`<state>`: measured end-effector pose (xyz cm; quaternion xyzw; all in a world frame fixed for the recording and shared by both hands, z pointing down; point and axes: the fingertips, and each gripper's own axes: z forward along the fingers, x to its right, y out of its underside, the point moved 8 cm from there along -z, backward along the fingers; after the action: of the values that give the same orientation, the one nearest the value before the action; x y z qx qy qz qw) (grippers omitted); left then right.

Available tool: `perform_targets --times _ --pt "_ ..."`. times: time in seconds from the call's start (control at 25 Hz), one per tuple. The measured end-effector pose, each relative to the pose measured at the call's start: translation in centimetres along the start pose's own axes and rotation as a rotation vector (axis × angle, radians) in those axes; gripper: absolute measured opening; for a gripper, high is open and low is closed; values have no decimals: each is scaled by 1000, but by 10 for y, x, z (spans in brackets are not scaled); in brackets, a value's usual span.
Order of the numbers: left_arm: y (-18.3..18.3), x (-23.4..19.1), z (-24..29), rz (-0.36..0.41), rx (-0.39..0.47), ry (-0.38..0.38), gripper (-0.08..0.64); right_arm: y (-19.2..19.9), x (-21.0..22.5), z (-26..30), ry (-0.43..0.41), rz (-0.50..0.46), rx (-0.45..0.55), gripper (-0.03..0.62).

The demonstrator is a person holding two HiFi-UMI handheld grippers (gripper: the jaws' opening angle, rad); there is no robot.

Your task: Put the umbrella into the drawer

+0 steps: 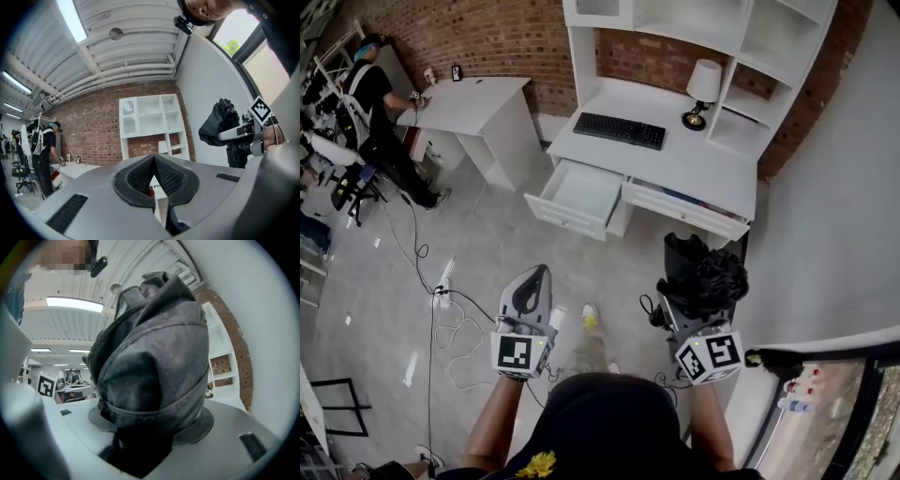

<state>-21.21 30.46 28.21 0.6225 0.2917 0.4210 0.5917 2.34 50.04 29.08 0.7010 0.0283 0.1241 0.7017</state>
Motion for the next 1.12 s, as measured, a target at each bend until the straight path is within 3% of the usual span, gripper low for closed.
perform_targets --times 0.24,0.52,0.8,1.12 --pt "-1 -25 50 -18 40 19 15 -5 14 40 14 7 -24 275" --pt "2 -90 109 -69 57 1 15 -18 22 111 45 8 -62 275" --pt "0 -148 170 -69 62 23 15 -48 36 192 86 -27 -67 276" --pt "9 -212 229 -72 90 22 15 -54 37 282 94 -59 -73 275"
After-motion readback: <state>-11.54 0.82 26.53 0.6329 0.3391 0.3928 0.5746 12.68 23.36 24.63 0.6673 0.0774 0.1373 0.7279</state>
